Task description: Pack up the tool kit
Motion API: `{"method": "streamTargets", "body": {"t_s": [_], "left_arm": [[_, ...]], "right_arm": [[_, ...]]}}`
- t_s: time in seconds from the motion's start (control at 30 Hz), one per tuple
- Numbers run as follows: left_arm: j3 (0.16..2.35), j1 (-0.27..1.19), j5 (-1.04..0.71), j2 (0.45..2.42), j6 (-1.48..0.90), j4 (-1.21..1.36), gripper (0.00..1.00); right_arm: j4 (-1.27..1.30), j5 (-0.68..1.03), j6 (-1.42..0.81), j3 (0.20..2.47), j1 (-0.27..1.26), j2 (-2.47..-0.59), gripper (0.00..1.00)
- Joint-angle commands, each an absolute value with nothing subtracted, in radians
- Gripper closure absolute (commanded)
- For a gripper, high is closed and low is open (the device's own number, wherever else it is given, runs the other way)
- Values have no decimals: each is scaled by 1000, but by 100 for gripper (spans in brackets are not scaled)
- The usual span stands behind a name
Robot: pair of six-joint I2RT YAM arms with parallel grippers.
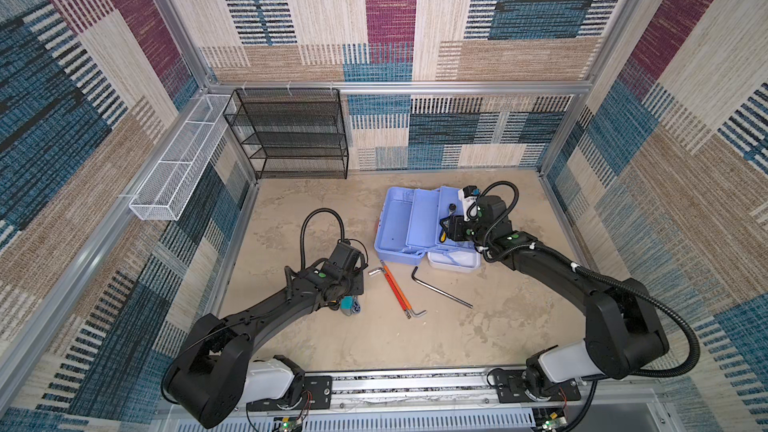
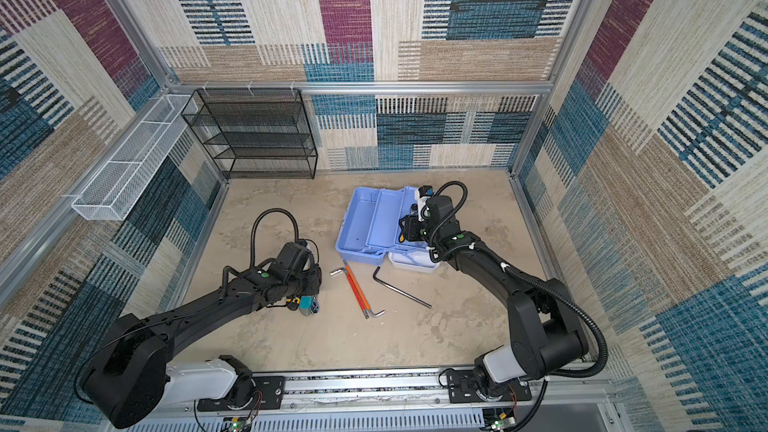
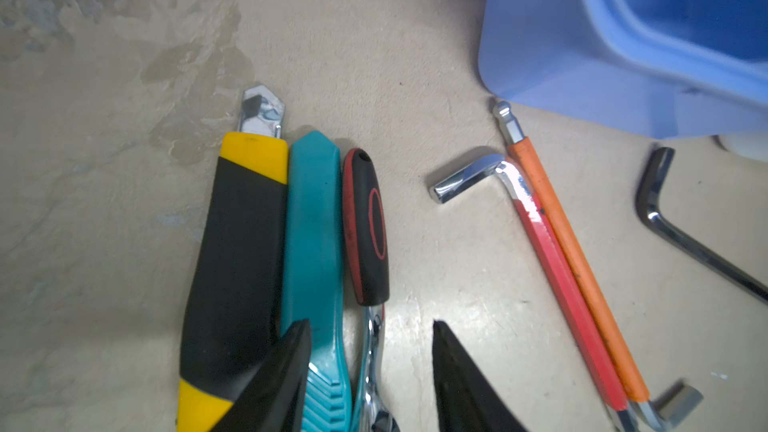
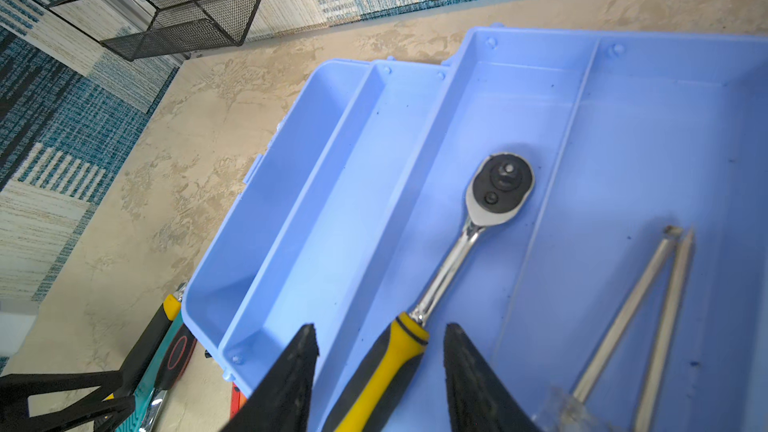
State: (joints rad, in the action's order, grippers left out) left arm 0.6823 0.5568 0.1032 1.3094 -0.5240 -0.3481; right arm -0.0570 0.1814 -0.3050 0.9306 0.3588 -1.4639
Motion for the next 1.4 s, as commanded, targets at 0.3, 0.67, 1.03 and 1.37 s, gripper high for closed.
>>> {"method": "streamTargets", "body": {"t_s": [0.3, 0.67, 1.03, 1.37], "left_arm": [[680, 558, 54, 1397, -517, -319, 65], [689, 560, 23, 1456, -519, -314, 79], [682, 562, -5, 1414, -533, -293, 100], [709, 568, -21, 1327, -540, -295, 100]], "right_arm": [[-28, 156, -297, 922, 359, -1454, 46], [-1, 134, -304, 896, 357, -1423, 43], [33, 115, -323, 845, 319, -1362, 40], [37, 189, -324, 852, 306, -1362, 40]]}}
